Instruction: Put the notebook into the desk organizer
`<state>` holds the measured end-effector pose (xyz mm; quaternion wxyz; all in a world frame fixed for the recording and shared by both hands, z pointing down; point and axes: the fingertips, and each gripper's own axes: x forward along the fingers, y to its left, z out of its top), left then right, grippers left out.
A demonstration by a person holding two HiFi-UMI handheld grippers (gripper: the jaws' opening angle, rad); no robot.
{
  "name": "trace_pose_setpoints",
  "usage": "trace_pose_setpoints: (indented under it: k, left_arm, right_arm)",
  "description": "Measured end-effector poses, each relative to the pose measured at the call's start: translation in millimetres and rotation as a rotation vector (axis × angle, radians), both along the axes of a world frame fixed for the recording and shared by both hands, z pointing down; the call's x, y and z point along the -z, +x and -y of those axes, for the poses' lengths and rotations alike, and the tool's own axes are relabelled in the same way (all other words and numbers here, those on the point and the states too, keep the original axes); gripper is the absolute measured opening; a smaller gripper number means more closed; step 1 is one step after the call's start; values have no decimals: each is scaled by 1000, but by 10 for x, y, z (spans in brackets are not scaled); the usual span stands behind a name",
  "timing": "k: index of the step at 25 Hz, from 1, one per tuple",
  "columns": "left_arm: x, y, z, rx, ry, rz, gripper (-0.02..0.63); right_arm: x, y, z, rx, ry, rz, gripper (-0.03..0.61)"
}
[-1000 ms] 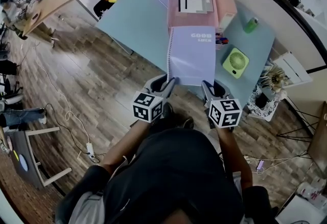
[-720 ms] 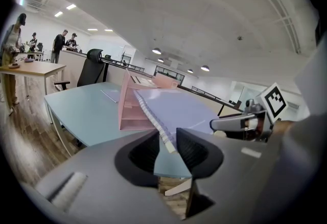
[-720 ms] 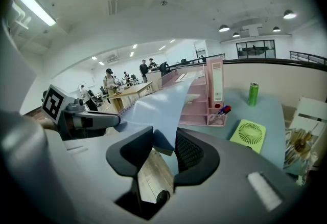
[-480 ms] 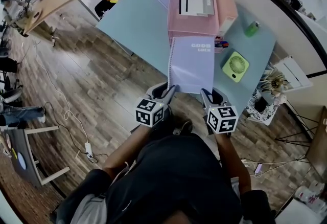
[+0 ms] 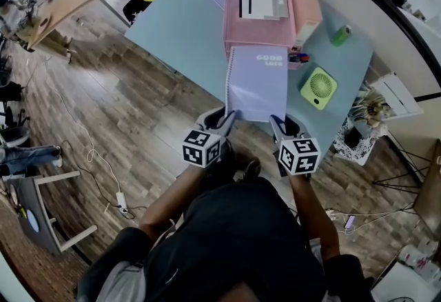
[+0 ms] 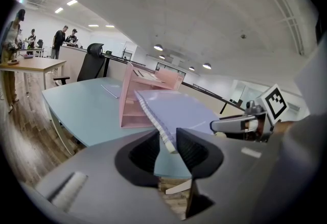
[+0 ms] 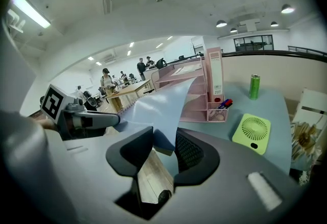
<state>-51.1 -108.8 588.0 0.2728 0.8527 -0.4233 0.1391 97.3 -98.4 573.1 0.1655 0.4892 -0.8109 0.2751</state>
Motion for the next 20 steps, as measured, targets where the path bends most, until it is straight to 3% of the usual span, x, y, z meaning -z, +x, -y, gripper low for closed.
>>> trace_pose_setpoints:
  k: [20]
  left_arm:
    - [-144, -39, 710, -31, -18, -3, 161]
  right_arm:
    - [-187, -30, 646, -71, -37, 27, 124]
